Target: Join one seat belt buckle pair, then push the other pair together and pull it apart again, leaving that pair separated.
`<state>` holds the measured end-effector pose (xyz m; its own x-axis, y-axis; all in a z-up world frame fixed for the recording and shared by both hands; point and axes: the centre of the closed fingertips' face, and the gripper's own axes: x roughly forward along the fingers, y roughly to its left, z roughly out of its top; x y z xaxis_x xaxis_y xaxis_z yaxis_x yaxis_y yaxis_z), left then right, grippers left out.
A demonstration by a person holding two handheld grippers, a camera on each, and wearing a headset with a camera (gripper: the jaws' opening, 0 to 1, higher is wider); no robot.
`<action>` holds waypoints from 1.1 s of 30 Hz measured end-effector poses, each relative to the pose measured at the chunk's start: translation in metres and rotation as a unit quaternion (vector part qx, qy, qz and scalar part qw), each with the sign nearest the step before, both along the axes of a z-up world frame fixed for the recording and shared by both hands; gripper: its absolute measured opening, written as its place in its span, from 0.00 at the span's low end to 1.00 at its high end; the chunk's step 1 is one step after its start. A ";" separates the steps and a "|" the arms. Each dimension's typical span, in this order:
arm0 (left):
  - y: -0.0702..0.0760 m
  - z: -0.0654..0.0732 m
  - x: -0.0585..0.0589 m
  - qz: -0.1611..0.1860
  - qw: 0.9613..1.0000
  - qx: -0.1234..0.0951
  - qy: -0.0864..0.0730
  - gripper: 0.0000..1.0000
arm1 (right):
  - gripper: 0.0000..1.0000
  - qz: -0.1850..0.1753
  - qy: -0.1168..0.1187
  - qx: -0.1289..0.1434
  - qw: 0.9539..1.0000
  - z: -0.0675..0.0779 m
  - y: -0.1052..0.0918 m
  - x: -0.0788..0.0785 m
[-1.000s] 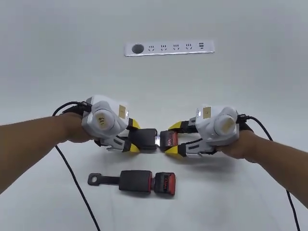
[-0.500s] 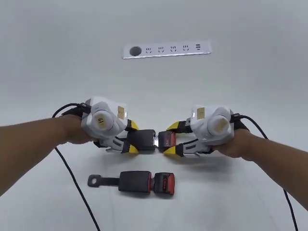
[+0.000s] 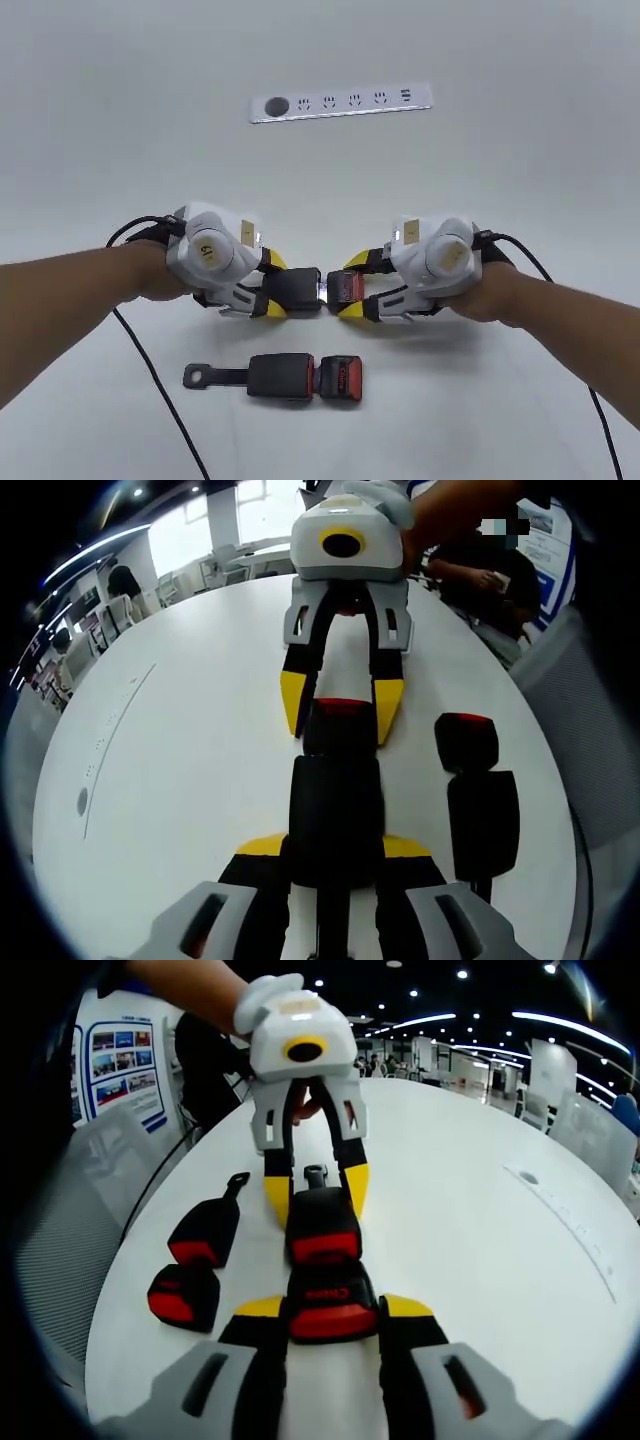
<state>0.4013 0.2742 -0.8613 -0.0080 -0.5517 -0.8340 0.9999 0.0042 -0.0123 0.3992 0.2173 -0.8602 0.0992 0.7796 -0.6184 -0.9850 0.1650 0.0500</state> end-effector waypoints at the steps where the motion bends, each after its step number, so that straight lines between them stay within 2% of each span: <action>1: 0.000 0.000 0.000 0.000 1.000 0.000 0.000 0.33 | 0.36 0.000 0.000 0.000 1.000 0.000 0.000 0.000; 8: 0.000 0.000 0.000 0.007 1.000 0.000 0.000 0.33 | 0.36 -0.001 -0.001 -0.005 1.000 0.000 -0.004 -0.001; 15: 0.001 0.001 0.000 0.015 1.000 -0.013 0.001 0.33 | 0.36 -0.011 0.004 -0.004 1.000 -0.001 -0.021 -0.002; 20: 0.000 0.001 0.000 0.017 1.000 -0.012 0.000 0.34 | 0.36 -0.011 0.003 -0.004 1.000 -0.001 -0.021 -0.003; 33: -0.001 0.001 -0.001 0.017 1.000 -0.009 0.000 0.34 | 0.36 -0.014 0.001 -0.010 1.000 -0.002 -0.056 -0.007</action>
<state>0.4007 0.2731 -0.8607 0.0112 -0.5663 -0.8241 0.9992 0.0380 -0.0125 0.3924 0.1609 -0.8625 0.1199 0.7636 -0.6344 -0.9797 0.1944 0.0488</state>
